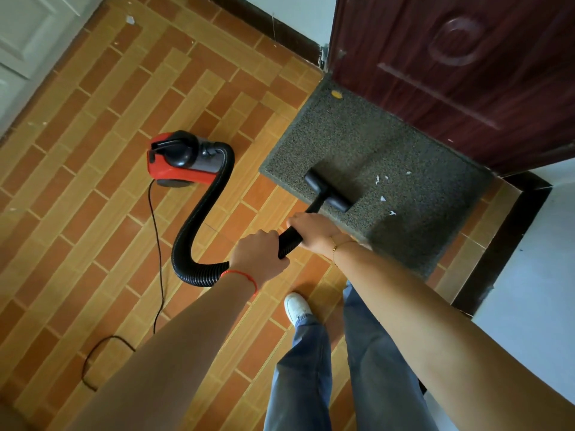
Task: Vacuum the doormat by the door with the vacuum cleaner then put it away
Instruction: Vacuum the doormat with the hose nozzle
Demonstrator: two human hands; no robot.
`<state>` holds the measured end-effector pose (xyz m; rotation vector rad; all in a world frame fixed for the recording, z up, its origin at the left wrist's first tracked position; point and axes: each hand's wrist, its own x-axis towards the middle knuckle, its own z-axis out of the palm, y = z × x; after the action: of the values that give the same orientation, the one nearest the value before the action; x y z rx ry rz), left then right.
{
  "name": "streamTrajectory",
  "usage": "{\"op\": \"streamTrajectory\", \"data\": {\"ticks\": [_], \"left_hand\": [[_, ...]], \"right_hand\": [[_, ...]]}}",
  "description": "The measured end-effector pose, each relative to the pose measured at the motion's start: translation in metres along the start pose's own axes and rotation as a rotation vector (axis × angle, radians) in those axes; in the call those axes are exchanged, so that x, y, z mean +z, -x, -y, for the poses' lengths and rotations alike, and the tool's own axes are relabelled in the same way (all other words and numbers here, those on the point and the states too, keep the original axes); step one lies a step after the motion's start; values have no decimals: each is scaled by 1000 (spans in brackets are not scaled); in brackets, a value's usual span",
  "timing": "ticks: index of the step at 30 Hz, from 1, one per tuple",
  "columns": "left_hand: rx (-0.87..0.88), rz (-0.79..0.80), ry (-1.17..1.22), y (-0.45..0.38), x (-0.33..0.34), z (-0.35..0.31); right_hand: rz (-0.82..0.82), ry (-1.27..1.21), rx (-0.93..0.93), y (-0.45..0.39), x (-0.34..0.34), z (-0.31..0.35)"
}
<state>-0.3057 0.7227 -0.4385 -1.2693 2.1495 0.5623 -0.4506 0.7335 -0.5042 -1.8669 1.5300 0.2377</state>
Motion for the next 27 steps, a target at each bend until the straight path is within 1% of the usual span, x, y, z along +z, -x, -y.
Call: {"op": "streamTrajectory", "data": {"ticks": [6, 11, 18, 22, 27], "left_hand": [[20, 12, 1, -8, 7, -3], [21, 19, 33, -33, -5, -22], [16, 16, 109, -99, -46, -75], [-13, 19, 166, -143, -78, -110], [-57, 29, 236, -193, -120, -145]], "right_hand": [[-13, -5, -3, -2, 6, -9], [-25, -18, 19, -8, -7, -39], [-7, 7, 22, -25, -56, -121], [2, 47, 10, -38, -95, -174], [25, 33, 15, -55, -136, -234]]}}
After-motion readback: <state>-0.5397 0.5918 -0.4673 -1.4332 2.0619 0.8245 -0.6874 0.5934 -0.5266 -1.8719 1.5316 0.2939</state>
